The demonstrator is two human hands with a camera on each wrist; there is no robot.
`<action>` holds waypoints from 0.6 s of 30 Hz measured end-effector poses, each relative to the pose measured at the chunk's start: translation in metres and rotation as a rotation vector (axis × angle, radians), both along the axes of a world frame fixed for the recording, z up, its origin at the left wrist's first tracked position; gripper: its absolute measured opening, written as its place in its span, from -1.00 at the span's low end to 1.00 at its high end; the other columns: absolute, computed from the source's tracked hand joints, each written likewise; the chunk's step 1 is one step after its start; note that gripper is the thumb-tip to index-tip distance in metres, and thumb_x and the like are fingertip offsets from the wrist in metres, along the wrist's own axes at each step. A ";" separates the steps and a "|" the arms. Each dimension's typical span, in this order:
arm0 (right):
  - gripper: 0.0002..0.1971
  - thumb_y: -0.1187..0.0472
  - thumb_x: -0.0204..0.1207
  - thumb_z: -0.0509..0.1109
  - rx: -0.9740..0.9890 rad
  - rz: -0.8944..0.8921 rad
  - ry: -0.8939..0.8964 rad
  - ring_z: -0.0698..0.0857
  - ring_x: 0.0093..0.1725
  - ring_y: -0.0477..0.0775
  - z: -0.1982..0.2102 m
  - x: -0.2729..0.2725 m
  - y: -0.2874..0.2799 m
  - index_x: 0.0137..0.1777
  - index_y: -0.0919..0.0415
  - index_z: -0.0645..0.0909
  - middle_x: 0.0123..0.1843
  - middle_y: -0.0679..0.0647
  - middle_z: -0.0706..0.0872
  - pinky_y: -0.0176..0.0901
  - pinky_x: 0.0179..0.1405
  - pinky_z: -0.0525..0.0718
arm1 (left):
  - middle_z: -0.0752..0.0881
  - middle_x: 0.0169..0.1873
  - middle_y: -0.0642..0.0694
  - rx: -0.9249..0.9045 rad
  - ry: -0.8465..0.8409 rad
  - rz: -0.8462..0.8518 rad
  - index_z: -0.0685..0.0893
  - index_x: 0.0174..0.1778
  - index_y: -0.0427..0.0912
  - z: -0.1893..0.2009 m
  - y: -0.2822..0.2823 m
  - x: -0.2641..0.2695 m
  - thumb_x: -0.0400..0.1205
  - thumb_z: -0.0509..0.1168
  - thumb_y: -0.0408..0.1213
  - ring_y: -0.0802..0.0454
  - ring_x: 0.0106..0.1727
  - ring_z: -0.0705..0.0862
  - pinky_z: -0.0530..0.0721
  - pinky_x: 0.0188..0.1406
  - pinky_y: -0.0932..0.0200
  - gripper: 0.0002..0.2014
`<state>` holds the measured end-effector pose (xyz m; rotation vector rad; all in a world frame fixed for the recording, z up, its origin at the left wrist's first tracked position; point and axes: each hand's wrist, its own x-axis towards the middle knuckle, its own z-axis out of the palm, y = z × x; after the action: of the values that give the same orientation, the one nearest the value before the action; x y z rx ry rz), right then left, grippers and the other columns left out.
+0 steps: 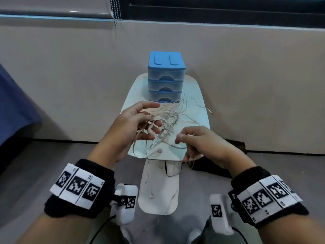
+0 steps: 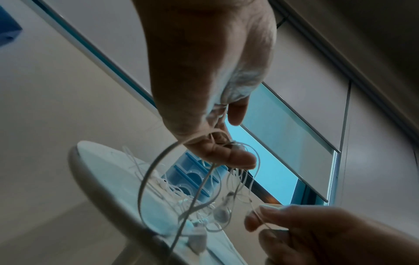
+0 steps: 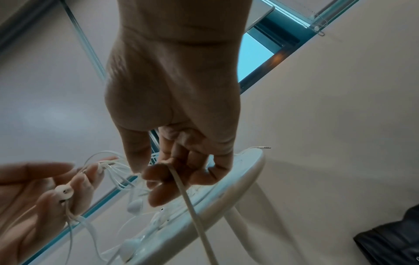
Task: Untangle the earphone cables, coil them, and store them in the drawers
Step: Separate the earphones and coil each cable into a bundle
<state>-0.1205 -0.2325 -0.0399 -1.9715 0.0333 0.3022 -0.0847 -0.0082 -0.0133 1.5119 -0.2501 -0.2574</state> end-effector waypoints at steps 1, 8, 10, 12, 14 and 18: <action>-0.74 0.12 0.73 0.39 0.002 -0.018 -0.040 0.72 -0.33 0.21 -0.001 0.000 0.002 0.05 0.36 0.69 -0.53 0.12 0.61 -0.01 -0.12 0.47 | 0.83 -0.16 -0.26 -0.022 0.016 0.007 0.73 0.33 -0.07 -0.003 -0.001 -0.003 0.78 0.11 -0.44 -0.06 -0.22 0.76 0.74 -0.30 0.13 -0.63; -0.84 0.23 0.57 0.53 0.002 -0.142 -0.275 0.63 -0.22 -0.07 -0.010 -0.002 0.013 0.06 -0.03 0.70 -0.15 0.02 0.71 -0.30 -0.19 0.58 | 0.80 -0.17 -0.35 -0.182 0.056 0.038 0.68 0.34 -0.14 -0.017 -0.007 -0.022 0.78 0.06 -0.41 -0.19 -0.21 0.73 0.73 -0.39 0.11 -0.65; -0.82 0.24 0.54 0.56 0.008 -0.143 -0.422 0.68 -0.05 -0.13 -0.008 -0.006 0.018 0.06 -0.04 0.72 -0.01 -0.01 0.74 -0.47 -0.08 0.56 | 0.80 -0.14 -0.40 -0.202 0.063 0.030 0.66 0.36 -0.14 -0.020 -0.007 -0.024 0.78 0.04 -0.43 -0.25 -0.18 0.72 0.75 -0.40 0.11 -0.64; -0.84 0.20 0.54 0.59 -0.053 -0.099 -0.514 0.67 0.07 -0.16 -0.006 -0.011 0.026 0.04 -0.06 0.75 0.05 -0.07 0.71 -0.55 -0.02 0.50 | 0.77 -0.10 -0.43 -0.210 0.066 0.017 0.64 0.39 -0.13 -0.022 -0.008 -0.027 0.76 0.04 -0.45 -0.25 -0.16 0.72 0.77 -0.37 0.08 -0.62; -0.90 0.17 0.54 0.60 -0.123 -0.099 -0.568 0.65 0.08 -0.15 -0.007 -0.012 0.030 -0.03 -0.05 0.78 0.00 -0.12 0.69 -0.60 -0.04 0.45 | 0.76 -0.11 -0.42 -0.214 0.073 0.001 0.62 0.41 -0.11 -0.024 -0.008 -0.029 0.74 0.06 -0.47 -0.24 -0.14 0.76 0.78 -0.34 0.05 -0.60; -0.92 0.20 0.55 0.57 -0.167 -0.149 -0.609 0.65 0.05 -0.15 -0.004 -0.014 0.028 -0.09 -0.02 0.76 -0.07 -0.15 0.69 -0.60 -0.07 0.43 | 0.71 0.02 -0.39 -0.217 0.090 -0.015 0.59 0.48 -0.05 -0.026 -0.006 -0.029 0.71 -0.04 -0.54 -0.33 -0.09 0.81 0.84 -0.27 0.01 -0.47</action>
<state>-0.1347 -0.2048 -0.0436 -2.1381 -0.1913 -0.4156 -0.1133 -0.0139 -0.0394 1.2814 -0.2103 -0.3001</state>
